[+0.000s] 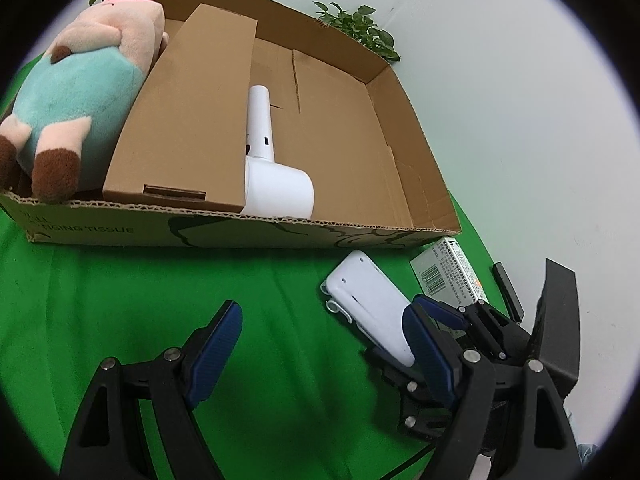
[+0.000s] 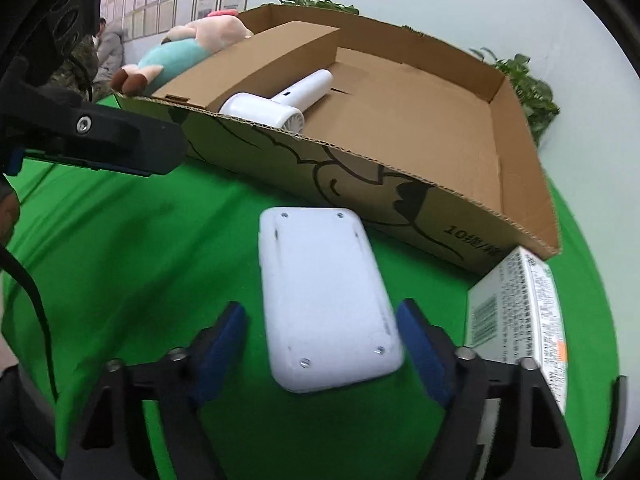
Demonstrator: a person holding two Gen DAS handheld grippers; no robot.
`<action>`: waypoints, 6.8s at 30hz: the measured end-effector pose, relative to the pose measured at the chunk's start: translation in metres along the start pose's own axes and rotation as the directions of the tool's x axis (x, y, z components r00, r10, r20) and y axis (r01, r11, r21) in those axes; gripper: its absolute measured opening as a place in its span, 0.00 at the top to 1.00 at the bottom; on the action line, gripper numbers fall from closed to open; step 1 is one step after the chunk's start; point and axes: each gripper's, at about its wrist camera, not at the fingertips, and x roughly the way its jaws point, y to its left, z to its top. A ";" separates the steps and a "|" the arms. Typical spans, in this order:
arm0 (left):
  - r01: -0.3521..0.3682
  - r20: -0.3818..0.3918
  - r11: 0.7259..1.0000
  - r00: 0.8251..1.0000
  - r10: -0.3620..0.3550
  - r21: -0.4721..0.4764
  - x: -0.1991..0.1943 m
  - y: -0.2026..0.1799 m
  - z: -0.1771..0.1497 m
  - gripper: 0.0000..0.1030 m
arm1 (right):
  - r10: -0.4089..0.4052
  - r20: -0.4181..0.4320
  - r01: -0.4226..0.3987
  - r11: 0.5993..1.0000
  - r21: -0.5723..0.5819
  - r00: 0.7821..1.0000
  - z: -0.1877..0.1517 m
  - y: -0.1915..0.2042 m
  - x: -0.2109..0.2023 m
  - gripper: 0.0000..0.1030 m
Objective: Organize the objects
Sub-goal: 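Move the right gripper to the white rectangular device and grasp it, then lift the white device with the right gripper and carry it over the box, then lower the white device into the box beside the hair dryer, then open the right gripper and withdraw it from the box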
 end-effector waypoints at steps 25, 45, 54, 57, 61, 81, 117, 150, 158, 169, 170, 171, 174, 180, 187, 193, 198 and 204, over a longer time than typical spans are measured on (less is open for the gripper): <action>0.170 -0.113 0.975 0.976 -0.187 -0.141 0.018 0.006 -0.035 0.21 | 0.266 0.065 -0.273 0.949 0.157 0.962 -0.020 0.017 -0.030 0.04; 0.135 -0.143 0.978 0.977 -0.158 -0.162 0.018 0.003 -0.045 0.52 | 0.283 0.023 -0.278 0.923 0.266 0.959 -0.031 0.041 -0.037 0.37; 0.088 -0.142 0.984 0.984 -0.110 -0.152 0.016 0.003 -0.048 0.65 | 0.267 0.035 -0.267 0.927 0.263 0.963 -0.029 0.042 -0.039 0.37; 0.092 -0.118 0.986 0.987 -0.109 -0.140 0.012 -0.002 -0.045 0.66 | 0.251 0.072 -0.261 0.930 0.261 0.965 -0.025 0.042 -0.045 0.38; 0.087 -0.081 0.993 0.992 -0.094 -0.082 0.001 -0.015 -0.035 0.66 | 0.216 0.125 -0.241 0.939 0.245 0.968 -0.017 0.042 -0.055 0.38; 0.083 0.083 0.963 0.991 -0.108 0.256 -0.042 -0.093 0.058 0.73 | 0.043 0.346 -0.149 0.947 0.285 0.937 0.058 -0.007 -0.095 0.39; -0.014 -0.242 0.990 0.969 0.048 0.141 0.104 -0.030 0.150 0.72 | 0.303 0.049 -0.283 0.806 0.520 0.952 0.131 -0.099 0.098 0.39; -0.155 -0.115 0.987 0.981 0.159 0.038 0.037 0.000 0.125 0.75 | 0.289 -0.133 -0.210 0.882 0.422 0.948 0.136 -0.071 0.122 0.36; -0.216 -0.003 0.974 0.976 0.216 0.062 0.010 -0.003 0.106 0.75 | 0.244 -0.021 -0.210 0.871 0.443 0.969 0.130 -0.074 0.079 0.22; -0.550 0.348 0.828 0.801 0.487 0.108 -0.036 -0.044 0.055 0.16 | -0.014 0.184 -0.057 0.926 0.373 0.983 0.082 -0.047 -0.023 0.01; -0.561 0.347 0.821 0.794 0.499 0.104 -0.036 -0.044 0.051 0.16 | -0.013 0.206 -0.067 0.924 0.376 0.979 0.075 -0.047 -0.034 0.01; -0.567 0.348 0.818 0.790 0.504 0.102 -0.038 -0.044 0.046 0.16 | -0.016 0.222 -0.070 0.924 0.376 0.975 0.071 -0.046 -0.040 0.01; -0.569 0.336 0.819 0.788 0.517 0.076 -0.042 -0.039 0.038 0.16 | -0.051 0.256 -0.048 0.930 0.365 0.965 0.058 -0.049 -0.061 0.01; -0.601 0.327 0.798 0.762 0.559 0.037 -0.055 -0.029 0.017 0.16 | -0.066 0.266 -0.041 0.925 0.378 0.962 0.056 -0.050 -0.061 0.01; -0.603 0.359 0.798 0.751 0.554 0.029 -0.060 -0.030 0.009 0.23 | -0.078 0.284 -0.029 0.934 0.355 0.956 0.055 -0.044 -0.055 0.45; -0.561 0.364 0.825 0.782 0.505 0.061 -0.059 -0.036 0.006 0.95 | -0.094 0.251 0.005 0.943 0.333 0.964 0.051 -0.040 -0.055 0.81; -0.539 0.408 0.842 0.773 0.485 0.021 -0.069 -0.039 0.006 0.13 | -0.080 0.258 -0.015 0.937 0.350 0.963 0.048 -0.043 -0.057 0.02; -0.527 0.415 0.850 0.777 0.473 0.020 -0.075 -0.039 0.009 0.13 | -0.049 0.246 -0.039 0.940 0.339 0.968 0.046 -0.042 -0.060 0.01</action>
